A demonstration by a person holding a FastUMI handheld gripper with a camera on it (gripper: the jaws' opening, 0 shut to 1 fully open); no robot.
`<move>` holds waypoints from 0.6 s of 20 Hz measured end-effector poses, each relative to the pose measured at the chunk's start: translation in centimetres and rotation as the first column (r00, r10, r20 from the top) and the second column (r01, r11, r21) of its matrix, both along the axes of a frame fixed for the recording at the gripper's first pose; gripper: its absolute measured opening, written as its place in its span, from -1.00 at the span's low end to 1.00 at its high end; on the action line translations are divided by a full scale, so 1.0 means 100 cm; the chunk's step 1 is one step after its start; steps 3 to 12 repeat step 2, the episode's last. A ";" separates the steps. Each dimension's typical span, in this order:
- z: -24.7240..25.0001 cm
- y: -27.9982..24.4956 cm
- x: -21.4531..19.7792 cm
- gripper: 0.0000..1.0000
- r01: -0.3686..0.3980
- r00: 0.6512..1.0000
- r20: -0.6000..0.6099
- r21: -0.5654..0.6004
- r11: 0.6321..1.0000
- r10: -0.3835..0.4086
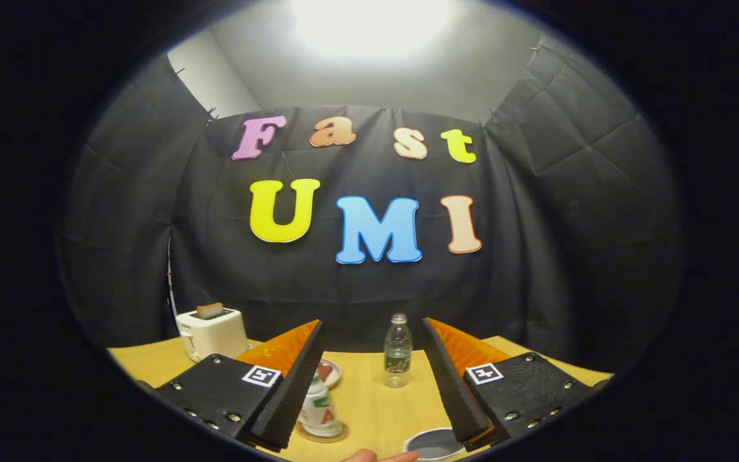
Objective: Take the bottle from table, then pour the juice into the cup, finally place the bottle on the coaster
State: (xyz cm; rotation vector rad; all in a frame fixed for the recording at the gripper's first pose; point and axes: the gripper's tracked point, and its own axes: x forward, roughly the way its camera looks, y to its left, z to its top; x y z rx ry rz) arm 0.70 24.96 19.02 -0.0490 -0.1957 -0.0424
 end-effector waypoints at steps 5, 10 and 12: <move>-0.003 -0.040 -0.005 0.80 0.047 0.999 0.010 -0.048 0.998 -0.046; -0.003 -0.040 -0.005 0.80 0.047 0.999 0.010 -0.048 0.998 -0.046; -0.003 -0.040 -0.005 0.80 0.047 0.999 0.010 -0.048 0.998 -0.046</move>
